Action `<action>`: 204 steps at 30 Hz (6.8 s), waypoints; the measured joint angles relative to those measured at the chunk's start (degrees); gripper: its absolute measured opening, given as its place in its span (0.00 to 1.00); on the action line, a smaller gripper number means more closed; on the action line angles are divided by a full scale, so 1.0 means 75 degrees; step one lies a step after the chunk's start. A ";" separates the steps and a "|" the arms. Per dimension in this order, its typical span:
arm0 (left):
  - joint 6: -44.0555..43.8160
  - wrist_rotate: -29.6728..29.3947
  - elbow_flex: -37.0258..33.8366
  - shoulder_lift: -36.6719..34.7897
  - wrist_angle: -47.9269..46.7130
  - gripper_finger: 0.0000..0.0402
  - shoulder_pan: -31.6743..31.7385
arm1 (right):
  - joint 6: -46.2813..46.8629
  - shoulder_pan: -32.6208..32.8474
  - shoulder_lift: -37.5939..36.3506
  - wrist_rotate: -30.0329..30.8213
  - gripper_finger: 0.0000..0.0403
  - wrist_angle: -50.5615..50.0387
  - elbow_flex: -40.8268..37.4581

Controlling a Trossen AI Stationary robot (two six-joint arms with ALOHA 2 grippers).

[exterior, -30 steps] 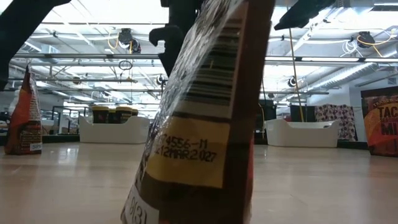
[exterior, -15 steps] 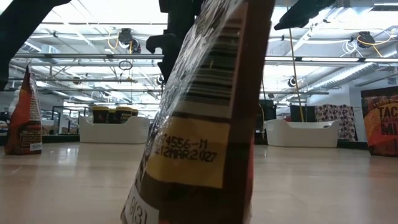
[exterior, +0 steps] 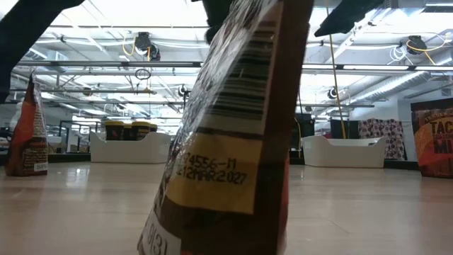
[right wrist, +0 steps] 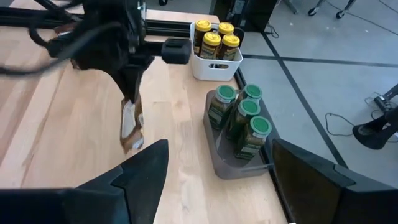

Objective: Sort spices by type
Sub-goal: Put the top center orange seasoning pack into the right white bin, then put the top left orange seasoning pack into the right white bin

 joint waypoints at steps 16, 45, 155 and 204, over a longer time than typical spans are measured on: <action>0.0985 0.0623 0.0218 0.0062 0.4042 0.00 0.0968 | -0.0029 -0.0006 -0.0546 0.0677 0.66 0.0007 0.0000; -0.1895 0.2641 0.2512 0.3267 0.7194 0.00 0.2154 | -0.0203 -0.0045 -0.0580 0.0620 0.66 0.0049 0.0000; -0.0009 0.0915 0.2338 -0.1015 0.2989 0.05 0.1362 | 0.0402 -0.1152 0.1695 0.1839 0.55 -0.1110 0.0000; -0.0670 -0.2513 -0.8542 -0.7495 0.9969 0.02 0.0461 | 0.0943 -0.2440 0.4538 0.2398 0.00 -0.0836 -0.0686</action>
